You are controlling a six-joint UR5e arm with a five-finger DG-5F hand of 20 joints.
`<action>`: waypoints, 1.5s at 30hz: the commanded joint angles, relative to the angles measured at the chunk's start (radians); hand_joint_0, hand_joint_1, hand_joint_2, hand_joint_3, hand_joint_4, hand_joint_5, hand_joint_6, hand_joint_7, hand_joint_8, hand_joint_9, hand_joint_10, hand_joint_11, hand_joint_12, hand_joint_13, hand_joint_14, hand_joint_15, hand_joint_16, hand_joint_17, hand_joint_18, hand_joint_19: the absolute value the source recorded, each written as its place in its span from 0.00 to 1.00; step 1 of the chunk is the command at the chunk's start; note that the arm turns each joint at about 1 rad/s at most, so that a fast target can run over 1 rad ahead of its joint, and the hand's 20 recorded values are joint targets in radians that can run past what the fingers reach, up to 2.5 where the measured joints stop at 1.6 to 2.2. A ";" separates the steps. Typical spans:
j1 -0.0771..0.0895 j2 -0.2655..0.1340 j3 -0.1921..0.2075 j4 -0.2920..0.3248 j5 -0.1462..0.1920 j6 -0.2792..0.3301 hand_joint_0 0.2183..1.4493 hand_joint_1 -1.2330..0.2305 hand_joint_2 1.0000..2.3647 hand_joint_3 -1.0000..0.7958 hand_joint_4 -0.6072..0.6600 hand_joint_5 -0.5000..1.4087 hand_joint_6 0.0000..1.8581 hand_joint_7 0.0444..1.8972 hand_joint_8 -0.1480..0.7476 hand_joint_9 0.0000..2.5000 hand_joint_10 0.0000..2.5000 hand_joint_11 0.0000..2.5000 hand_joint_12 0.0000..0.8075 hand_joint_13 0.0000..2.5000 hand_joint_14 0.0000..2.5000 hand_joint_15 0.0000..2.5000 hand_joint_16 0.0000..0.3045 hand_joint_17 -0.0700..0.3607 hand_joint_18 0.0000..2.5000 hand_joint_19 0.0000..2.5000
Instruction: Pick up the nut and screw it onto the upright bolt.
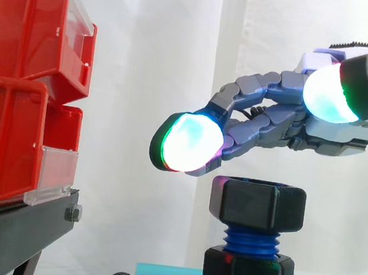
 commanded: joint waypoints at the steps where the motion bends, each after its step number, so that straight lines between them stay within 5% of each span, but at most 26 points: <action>1: 0.001 -0.001 -0.004 0.001 0.010 0.006 0.19 0.63 0.00 0.28 0.59 0.17 0.27 0.30 0.43 0.18 0.00 0.00 0.42 0.06 0.00 0.00 0.14 0.39 0.00 0.00; 14: 0.004 0.001 -0.004 -0.002 0.016 0.009 0.19 0.71 0.00 0.28 0.61 0.18 0.27 0.34 0.44 0.19 0.00 0.00 0.43 0.07 0.00 0.00 0.14 0.39 0.00 0.00; 23: 0.020 -0.001 -0.002 -0.002 0.038 0.019 0.19 0.71 0.00 0.28 0.63 0.19 0.27 0.38 0.45 0.20 0.00 0.00 0.43 0.07 0.00 0.00 0.14 0.39 0.00 0.00; 45: 0.026 -0.014 -0.007 -0.025 0.044 0.029 0.19 0.72 0.00 0.28 0.63 0.20 0.27 0.40 0.45 0.21 0.00 0.00 0.42 0.08 0.00 0.00 0.14 0.39 0.00 0.00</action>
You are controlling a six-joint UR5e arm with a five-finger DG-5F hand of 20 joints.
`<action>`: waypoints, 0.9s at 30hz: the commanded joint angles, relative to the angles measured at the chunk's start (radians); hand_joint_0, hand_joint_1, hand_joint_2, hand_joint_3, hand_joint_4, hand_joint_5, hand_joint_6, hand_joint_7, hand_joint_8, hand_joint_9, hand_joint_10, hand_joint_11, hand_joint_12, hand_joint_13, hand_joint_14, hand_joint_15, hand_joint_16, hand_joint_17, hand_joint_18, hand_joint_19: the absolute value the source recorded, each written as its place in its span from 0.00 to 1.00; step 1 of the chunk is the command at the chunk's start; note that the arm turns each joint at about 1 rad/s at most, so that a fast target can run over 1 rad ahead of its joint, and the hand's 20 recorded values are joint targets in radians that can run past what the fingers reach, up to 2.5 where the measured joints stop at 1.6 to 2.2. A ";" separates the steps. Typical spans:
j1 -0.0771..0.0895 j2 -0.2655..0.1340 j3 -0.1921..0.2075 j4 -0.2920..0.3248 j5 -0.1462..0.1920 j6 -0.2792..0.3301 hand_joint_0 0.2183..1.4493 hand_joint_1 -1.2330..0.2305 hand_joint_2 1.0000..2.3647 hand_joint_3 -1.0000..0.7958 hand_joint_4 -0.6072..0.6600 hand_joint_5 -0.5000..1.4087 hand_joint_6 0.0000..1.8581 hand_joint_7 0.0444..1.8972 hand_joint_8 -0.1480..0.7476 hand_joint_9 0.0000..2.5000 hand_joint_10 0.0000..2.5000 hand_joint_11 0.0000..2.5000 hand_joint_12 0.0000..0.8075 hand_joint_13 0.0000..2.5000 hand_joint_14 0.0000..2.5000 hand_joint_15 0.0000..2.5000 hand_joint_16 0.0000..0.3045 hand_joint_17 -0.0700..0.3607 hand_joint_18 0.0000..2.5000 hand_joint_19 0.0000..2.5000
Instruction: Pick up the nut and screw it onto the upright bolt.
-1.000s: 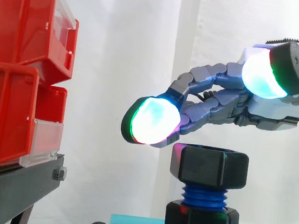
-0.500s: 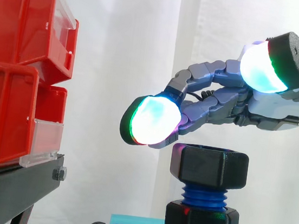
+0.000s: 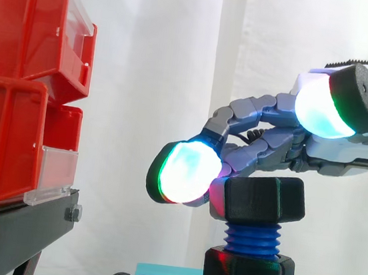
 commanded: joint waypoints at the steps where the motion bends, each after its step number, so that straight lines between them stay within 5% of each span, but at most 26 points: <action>1: 0.000 -0.001 -0.001 0.001 0.000 0.003 0.19 0.72 0.00 0.28 0.63 0.20 0.27 0.40 0.45 0.21 0.00 0.00 0.42 0.08 0.00 0.00 0.14 0.39 0.00 0.00; 17: -0.007 0.000 -0.001 -0.011 -0.004 0.003 0.20 0.72 0.00 0.28 0.67 0.23 0.27 0.56 0.47 0.27 0.00 0.00 0.41 0.13 0.00 0.00 0.12 0.36 0.00 0.00; 27: -0.027 0.000 -0.001 -0.011 -0.018 0.001 0.23 0.69 0.00 0.28 0.64 0.28 0.27 0.67 0.47 0.43 0.00 0.00 0.25 0.21 0.00 0.00 0.06 0.25 0.06 0.00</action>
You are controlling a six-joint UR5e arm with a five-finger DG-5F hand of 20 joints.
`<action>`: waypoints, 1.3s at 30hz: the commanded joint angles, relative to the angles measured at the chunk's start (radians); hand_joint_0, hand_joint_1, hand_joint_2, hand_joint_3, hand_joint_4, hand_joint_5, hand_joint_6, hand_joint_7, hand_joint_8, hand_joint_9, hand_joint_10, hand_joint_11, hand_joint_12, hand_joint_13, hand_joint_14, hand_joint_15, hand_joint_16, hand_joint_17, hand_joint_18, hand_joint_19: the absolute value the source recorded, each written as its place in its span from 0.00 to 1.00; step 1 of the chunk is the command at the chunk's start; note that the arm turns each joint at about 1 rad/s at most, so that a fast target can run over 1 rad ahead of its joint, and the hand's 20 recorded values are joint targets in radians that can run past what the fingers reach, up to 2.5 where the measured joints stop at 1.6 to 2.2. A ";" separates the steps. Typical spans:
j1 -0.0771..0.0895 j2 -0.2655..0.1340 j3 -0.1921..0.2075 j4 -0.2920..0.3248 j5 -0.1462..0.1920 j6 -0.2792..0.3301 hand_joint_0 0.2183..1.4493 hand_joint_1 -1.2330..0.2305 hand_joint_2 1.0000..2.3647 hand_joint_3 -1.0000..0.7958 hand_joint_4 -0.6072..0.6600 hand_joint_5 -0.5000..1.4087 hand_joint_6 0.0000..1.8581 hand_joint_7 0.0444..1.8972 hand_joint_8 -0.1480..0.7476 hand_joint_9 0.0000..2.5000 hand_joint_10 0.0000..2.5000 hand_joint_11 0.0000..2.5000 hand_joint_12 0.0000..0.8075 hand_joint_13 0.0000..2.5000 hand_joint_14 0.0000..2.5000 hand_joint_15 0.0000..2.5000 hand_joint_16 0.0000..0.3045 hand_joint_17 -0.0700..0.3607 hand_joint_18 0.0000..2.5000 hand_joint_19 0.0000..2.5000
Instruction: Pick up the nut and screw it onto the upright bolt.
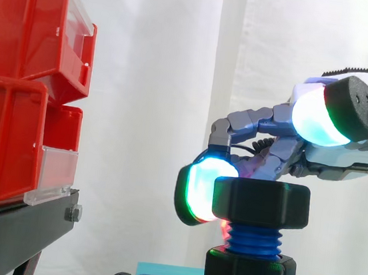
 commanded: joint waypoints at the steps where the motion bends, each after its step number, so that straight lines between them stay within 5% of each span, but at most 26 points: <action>1: -0.012 0.000 0.001 0.000 -0.014 -0.001 0.23 0.69 0.00 0.28 0.64 0.28 0.27 0.68 0.47 0.45 0.00 0.00 0.25 0.22 0.00 0.00 0.05 0.25 0.07 0.00; 12: -0.061 0.000 0.018 0.001 -0.067 -0.032 0.24 0.68 0.00 0.28 0.58 0.30 0.27 0.77 0.45 0.57 0.00 0.02 0.22 0.31 0.00 0.00 0.04 0.23 0.16 0.00; 21: -0.081 0.000 0.026 0.003 -0.090 -0.040 0.25 0.66 0.00 0.28 0.54 0.30 0.33 0.66 0.40 0.71 0.00 0.10 0.17 0.43 0.00 0.00 0.04 0.22 0.28 0.00; 23: -0.084 0.000 0.030 0.001 -0.090 -0.040 0.24 0.67 0.00 0.28 0.56 0.30 0.27 0.77 0.44 0.67 0.00 0.08 0.21 0.39 0.00 0.00 0.04 0.23 0.24 0.00; 27: -0.090 0.002 0.060 -0.002 -0.103 -0.041 0.22 0.67 0.00 0.28 0.68 0.24 0.27 0.53 0.45 0.53 0.00 0.03 0.29 0.30 0.00 0.00 0.07 0.27 0.15 0.00; 30: -0.096 0.000 0.101 -0.014 -0.123 -0.043 0.22 0.66 0.00 0.28 0.67 0.22 0.27 0.44 0.45 0.46 0.00 0.00 0.32 0.26 0.00 0.00 0.08 0.30 0.12 0.00; 36: -0.088 -0.001 0.119 0.020 -0.127 -0.040 0.20 0.66 0.00 0.28 0.65 0.20 0.27 0.37 0.44 0.34 0.00 0.00 0.39 0.14 0.00 0.00 0.12 0.35 0.00 0.00; 39: -0.082 -0.037 0.119 0.040 -0.130 -0.032 0.19 0.66 0.00 0.28 0.64 0.20 0.27 0.37 0.43 0.28 0.00 0.00 0.41 0.05 0.00 0.00 0.13 0.37 0.00 0.00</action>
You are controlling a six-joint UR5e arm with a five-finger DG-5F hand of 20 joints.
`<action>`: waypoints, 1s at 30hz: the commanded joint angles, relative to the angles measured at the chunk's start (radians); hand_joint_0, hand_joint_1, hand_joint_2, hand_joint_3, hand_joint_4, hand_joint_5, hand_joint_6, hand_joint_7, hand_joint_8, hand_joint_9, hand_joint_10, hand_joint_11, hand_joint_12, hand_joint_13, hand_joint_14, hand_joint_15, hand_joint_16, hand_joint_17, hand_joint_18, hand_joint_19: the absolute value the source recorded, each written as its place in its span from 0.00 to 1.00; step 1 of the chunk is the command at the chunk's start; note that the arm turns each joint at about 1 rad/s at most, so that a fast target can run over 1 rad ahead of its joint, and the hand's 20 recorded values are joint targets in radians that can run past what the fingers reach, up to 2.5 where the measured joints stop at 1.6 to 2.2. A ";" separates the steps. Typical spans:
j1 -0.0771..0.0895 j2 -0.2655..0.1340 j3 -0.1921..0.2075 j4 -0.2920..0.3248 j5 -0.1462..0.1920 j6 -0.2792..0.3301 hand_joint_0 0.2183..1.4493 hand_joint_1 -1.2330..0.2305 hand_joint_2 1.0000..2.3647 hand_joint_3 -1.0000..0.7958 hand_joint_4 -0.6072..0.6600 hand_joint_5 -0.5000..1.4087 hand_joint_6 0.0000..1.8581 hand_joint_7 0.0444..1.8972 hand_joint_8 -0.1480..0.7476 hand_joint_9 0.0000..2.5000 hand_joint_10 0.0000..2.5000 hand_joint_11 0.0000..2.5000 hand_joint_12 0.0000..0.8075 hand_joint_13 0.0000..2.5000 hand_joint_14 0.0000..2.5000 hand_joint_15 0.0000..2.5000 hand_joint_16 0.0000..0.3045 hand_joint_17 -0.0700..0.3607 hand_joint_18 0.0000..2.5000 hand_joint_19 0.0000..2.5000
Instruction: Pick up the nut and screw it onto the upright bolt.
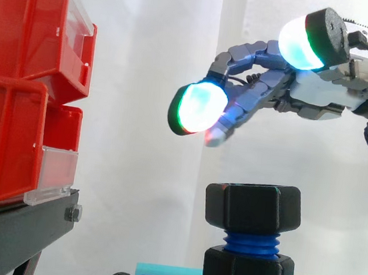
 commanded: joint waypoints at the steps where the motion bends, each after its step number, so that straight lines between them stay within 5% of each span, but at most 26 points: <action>1: 0.007 -0.027 0.001 0.020 -0.006 0.010 0.19 0.66 0.00 0.28 0.64 0.20 0.27 0.36 0.43 0.26 0.00 0.00 0.41 0.04 0.00 0.00 0.14 0.38 0.00 0.00; 15: 0.044 -0.027 -0.002 -0.100 -0.012 0.014 0.18 0.70 0.00 0.28 0.63 0.19 0.27 0.36 0.42 0.16 0.00 0.00 0.43 0.00 0.00 0.00 0.16 0.41 0.00 0.00; 30: 0.051 -0.027 -0.002 -0.108 -0.014 0.017 0.19 0.68 0.00 0.28 0.69 0.23 0.27 0.48 0.45 0.23 0.00 0.00 0.41 0.00 0.00 0.00 0.14 0.38 0.00 0.00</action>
